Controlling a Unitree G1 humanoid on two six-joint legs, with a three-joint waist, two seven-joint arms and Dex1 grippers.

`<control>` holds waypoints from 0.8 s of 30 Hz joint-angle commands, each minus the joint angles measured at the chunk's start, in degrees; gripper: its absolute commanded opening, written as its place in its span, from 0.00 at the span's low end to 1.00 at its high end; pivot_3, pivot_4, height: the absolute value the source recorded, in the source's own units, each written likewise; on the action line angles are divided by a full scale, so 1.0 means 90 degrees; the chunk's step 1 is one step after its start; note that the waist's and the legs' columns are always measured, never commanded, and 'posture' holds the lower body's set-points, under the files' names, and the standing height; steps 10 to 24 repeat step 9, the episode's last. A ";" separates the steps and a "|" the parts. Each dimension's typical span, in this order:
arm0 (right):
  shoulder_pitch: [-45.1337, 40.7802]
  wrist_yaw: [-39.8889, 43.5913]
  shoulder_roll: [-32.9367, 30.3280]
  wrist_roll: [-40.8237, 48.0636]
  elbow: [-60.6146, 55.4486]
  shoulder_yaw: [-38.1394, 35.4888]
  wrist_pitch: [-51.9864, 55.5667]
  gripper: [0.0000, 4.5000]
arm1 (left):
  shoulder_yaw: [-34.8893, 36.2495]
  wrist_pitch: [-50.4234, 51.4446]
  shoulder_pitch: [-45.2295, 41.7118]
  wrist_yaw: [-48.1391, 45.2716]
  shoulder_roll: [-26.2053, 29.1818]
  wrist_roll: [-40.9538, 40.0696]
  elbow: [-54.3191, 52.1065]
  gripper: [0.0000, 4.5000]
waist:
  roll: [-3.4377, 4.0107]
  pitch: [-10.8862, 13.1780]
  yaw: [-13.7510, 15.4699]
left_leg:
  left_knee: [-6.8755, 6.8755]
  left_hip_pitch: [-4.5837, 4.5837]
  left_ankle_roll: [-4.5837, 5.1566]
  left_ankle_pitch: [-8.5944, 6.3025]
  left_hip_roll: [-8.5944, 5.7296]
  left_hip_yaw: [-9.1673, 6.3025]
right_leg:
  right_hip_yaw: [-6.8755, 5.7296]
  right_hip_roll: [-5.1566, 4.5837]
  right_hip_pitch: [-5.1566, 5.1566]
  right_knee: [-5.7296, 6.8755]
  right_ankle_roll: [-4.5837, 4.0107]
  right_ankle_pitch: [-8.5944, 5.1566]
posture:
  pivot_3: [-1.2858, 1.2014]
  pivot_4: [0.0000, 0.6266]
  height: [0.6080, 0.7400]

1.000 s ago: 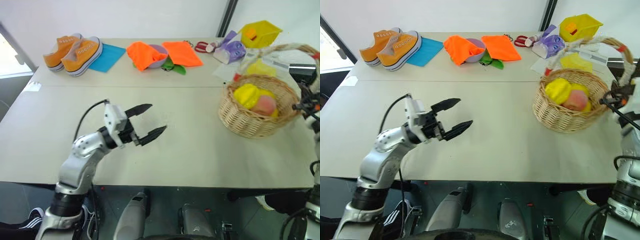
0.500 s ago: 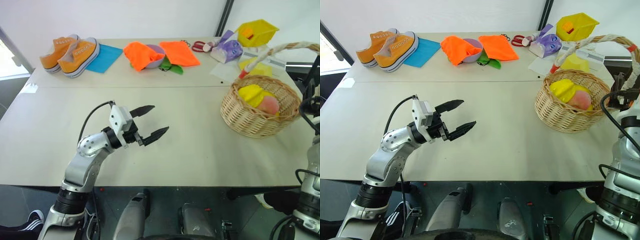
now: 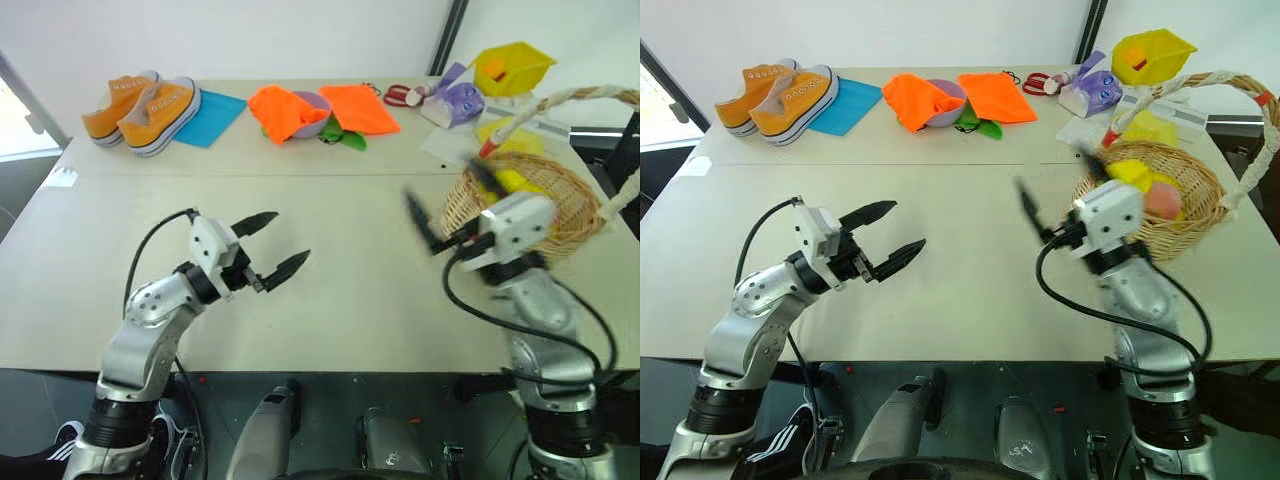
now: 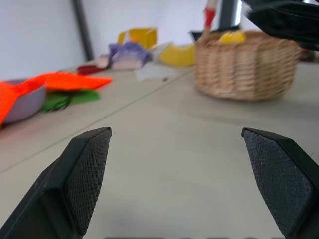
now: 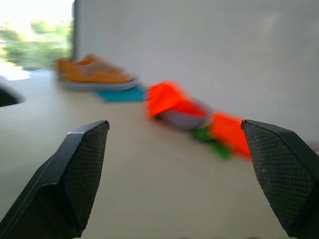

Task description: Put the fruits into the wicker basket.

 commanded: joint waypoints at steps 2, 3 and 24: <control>-0.0311 0.1043 -0.0440 0.0527 0.0429 -0.0274 0.0126 0.99 | 0.0592 0.0030 0.0431 0.0228 0.0319 0.0152 -0.0142 1.00 | 0.0000 0.0000 -0.0001 | -0.0002 -0.0002 0.0000 -0.0001 0.0000 0.0001 | 0.0001 -0.0003 -0.0004 -0.0003 0.0000 0.0000 | 0.52 0.24 1.00; -0.0407 0.1260 -0.0544 0.0626 0.0569 -0.0319 0.0172 0.99 | 0.0714 0.0014 0.0599 0.0262 0.0364 0.0167 -0.0145 1.00 | 0.0000 0.0000 -0.0002 | -0.0003 -0.0002 -0.0001 -0.0001 0.0000 0.0001 | 0.0001 -0.0003 -0.0005 -0.0003 0.0000 0.0000 | 0.52 0.24 1.00; -0.0693 0.1840 -0.0771 0.0472 0.1396 -0.0482 -0.0106 0.99 | 0.0975 -0.0152 0.1101 0.0274 0.0418 0.0221 -0.0181 1.00 | 0.0000 0.0000 0.0028 | -0.0006 -0.0010 -0.0003 -0.0002 0.0002 -0.0001 | 0.0002 -0.0010 -0.0012 -0.0009 -0.0001 0.0000 | 0.52 0.24 1.00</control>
